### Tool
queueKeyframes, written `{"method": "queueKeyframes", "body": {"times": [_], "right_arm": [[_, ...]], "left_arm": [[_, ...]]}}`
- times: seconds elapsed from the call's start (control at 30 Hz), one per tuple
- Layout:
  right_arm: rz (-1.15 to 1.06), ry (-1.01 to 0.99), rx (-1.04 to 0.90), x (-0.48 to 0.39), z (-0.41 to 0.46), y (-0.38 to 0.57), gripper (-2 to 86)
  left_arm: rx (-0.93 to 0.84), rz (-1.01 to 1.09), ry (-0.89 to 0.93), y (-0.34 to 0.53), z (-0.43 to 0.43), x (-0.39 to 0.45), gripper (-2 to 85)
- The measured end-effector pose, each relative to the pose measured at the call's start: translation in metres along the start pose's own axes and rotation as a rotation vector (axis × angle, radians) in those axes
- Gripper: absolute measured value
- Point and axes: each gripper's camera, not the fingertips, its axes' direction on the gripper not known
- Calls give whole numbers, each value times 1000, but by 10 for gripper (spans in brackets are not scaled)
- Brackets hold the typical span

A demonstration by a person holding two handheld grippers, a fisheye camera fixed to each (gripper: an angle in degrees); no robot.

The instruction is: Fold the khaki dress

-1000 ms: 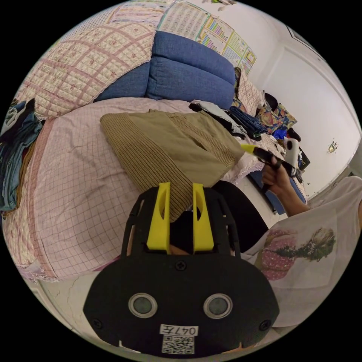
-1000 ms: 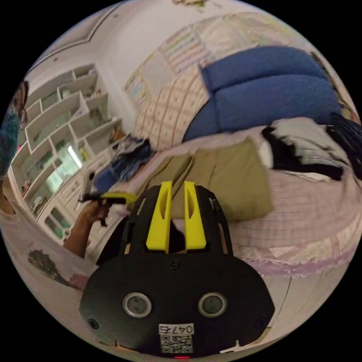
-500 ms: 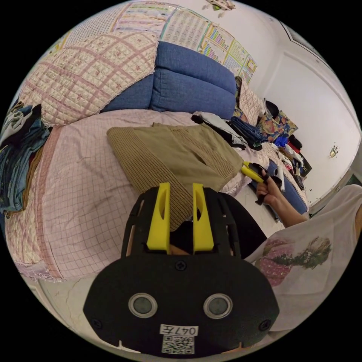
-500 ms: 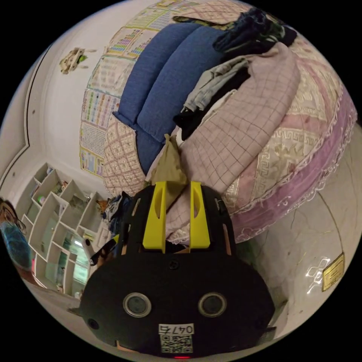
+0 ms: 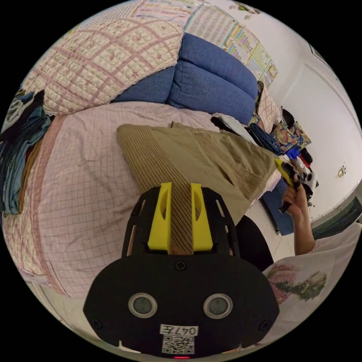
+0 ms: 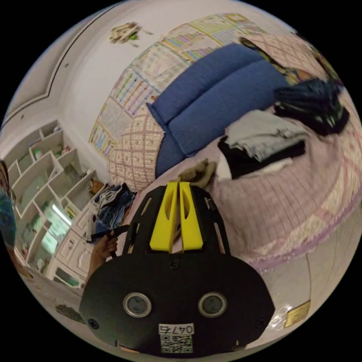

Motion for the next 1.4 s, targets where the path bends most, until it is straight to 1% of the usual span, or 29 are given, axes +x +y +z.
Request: {"method": "queueKeyframes", "body": {"times": [0.07,0.1,0.17,0.2,0.27,0.37,0.4,0.47,0.57,0.63,0.77,0.83,1.0,1.1,1.17,1.23,1.3,1.4], "right_arm": [[-186,-65,-34,-101,38,-57,-11],[-234,-88,-52,-128,51,-69,-11],[-448,-156,-131,-240,108,-97,-11],[-504,-171,-166,-268,124,-99,-11],[-704,-200,-308,-362,186,-97,-11],[-837,-221,-461,-438,239,-94,-9],[-852,-222,-486,-450,248,-96,-9],[-870,-219,-551,-485,274,-113,-8],[-803,-268,-557,-521,290,-162,-8],[-799,-287,-544,-547,294,-193,-8],[-920,-244,-544,-622,304,-239,-7],[-968,-215,-533,-654,307,-254,-7],[-1025,-167,-503,-727,314,-297,-7],[-1019,-171,-509,-763,321,-325,-7],[-1009,-180,-512,-790,326,-347,-7],[-1004,-185,-514,-809,328,-362,-6],[-1004,-183,-515,-829,331,-374,-6],[-1019,-160,-498,-863,330,-391,-6]], "left_arm": [[9,-7,-7,-11,-5,-7,79],[17,-14,-1,-14,-9,-10,79],[40,-51,49,-23,-25,-27,76],[49,-64,67,-24,-30,-32,75],[103,-128,151,-24,-58,-57,69],[213,-234,224,-10,-100,-94,59],[233,-259,239,-7,-107,-102,56],[271,-320,332,-1,-123,-128,47],[262,-341,407,-10,-132,-141,49],[270,-336,436,-20,-140,-141,57],[321,-360,501,-52,-160,-149,79],[345,-365,500,-70,-168,-152,87],[268,-368,457,-136,-167,-162,102],[217,-331,378,-187,-168,-156,106],[150,-294,283,-227,-163,-147,108],[97,-273,243,-251,-154,-141,106],[65,-248,226,-270,-148,-134,91],[94,-224,239,-289,-155,-125,22]]}}
